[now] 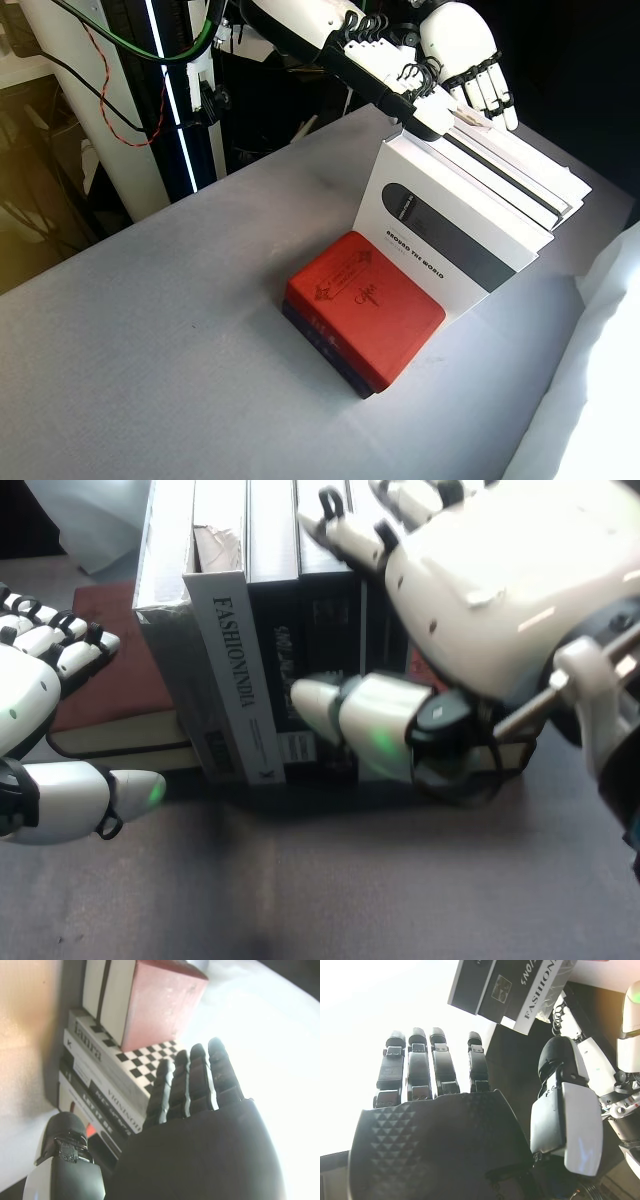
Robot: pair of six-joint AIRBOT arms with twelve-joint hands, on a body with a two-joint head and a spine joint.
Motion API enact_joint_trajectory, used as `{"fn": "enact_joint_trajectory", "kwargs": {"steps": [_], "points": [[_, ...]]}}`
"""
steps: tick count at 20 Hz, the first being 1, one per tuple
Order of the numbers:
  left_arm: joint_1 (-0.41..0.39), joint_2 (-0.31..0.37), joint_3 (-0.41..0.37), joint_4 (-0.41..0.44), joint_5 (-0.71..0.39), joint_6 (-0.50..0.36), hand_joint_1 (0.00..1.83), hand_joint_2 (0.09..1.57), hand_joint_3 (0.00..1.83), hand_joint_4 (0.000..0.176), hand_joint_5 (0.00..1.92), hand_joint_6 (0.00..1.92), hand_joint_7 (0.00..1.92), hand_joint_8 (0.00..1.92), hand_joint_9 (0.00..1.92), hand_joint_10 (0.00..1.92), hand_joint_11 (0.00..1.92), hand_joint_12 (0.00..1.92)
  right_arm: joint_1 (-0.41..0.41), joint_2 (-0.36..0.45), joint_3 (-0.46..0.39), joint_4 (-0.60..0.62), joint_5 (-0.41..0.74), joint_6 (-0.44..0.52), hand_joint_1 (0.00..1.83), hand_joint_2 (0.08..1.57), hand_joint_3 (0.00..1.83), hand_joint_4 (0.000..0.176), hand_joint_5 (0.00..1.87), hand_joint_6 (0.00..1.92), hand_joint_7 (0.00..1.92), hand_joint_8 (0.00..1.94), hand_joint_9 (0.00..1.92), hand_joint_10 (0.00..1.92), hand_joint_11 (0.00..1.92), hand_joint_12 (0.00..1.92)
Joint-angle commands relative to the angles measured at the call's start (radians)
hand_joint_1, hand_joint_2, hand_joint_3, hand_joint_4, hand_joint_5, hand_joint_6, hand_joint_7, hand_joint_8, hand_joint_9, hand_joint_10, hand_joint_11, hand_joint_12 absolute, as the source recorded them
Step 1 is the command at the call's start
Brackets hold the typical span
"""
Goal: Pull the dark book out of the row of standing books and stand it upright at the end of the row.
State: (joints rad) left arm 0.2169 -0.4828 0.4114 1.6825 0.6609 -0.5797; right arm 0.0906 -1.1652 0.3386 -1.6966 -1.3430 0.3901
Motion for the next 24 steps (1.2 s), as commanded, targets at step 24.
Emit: {"fn": "enact_joint_trajectory", "kwargs": {"steps": [24], "points": [[-0.010,0.009,0.001,0.059,0.041,0.000,0.00,1.13,0.00,0.000,0.03,0.01,0.02,0.01,0.01,0.00,0.01,0.01,-0.017,0.017,-0.053,-0.078,0.029,-0.075,0.00,1.11,0.00,0.000,0.01,0.00,0.00,0.00,0.00,0.00,0.00,0.00]]}}
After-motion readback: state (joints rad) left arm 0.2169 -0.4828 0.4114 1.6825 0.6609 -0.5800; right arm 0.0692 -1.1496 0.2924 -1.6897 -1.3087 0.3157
